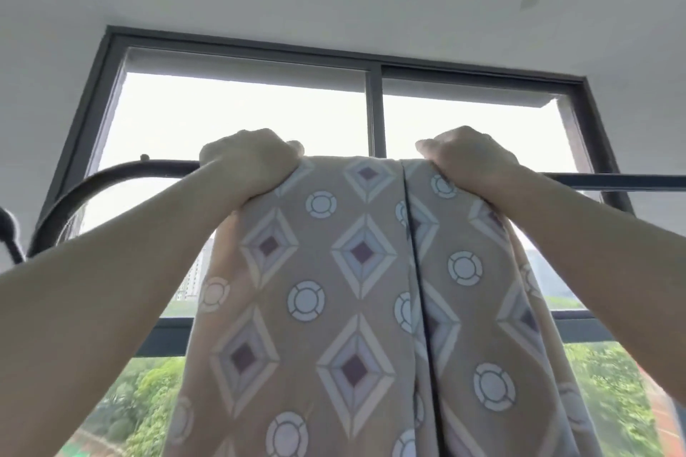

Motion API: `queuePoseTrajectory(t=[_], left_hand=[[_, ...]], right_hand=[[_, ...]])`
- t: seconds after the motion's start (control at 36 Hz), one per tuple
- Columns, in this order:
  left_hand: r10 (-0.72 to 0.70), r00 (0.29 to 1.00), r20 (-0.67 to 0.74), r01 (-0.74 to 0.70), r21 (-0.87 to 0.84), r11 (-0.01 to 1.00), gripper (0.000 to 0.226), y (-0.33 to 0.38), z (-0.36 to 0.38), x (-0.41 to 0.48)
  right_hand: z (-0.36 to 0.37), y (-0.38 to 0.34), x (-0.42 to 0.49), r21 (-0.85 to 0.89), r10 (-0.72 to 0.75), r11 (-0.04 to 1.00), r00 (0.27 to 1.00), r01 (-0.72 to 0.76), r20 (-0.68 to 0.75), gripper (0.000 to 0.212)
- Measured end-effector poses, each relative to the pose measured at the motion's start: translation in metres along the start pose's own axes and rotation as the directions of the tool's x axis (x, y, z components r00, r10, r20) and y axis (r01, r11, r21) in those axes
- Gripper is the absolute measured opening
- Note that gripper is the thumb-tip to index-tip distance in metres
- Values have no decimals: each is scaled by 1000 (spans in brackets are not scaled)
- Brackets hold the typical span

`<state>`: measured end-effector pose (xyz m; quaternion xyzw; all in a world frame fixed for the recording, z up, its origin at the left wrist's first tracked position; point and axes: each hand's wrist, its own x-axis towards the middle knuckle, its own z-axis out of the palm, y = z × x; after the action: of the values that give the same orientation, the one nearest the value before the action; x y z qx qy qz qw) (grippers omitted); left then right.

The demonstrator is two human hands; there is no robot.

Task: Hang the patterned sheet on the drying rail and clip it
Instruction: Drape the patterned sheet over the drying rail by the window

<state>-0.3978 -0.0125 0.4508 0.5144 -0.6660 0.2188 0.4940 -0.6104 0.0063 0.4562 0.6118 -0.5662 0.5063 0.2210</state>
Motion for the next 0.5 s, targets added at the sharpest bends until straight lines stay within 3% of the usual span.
queuePoseTrajectory(t=[0.11,0.25,0.33,0.39,0.5], left_hand=[[39,995,-89,-32,74,997,47,-8,2,-17],[77,986,-148,-82,-25,996,40,-10,-13,-31],[26,979,-201,-55,-140,989,26,-13,-27,-42],[-89,960,-266,19,-253,967,14,-17,-32,-52],[-286,944,-163,107,-670,735,28,-12,-38,-75]], right_hand=[[7,0,-43,-171,-144,978,983,123,-115,41],[-4,-1,-65,-77,-162,986,972,151,-173,37],[-16,-5,-72,14,-158,986,965,165,-209,34],[-22,-9,-77,59,-145,985,967,160,-211,33],[-28,-21,-84,14,-123,992,971,128,-203,32]])
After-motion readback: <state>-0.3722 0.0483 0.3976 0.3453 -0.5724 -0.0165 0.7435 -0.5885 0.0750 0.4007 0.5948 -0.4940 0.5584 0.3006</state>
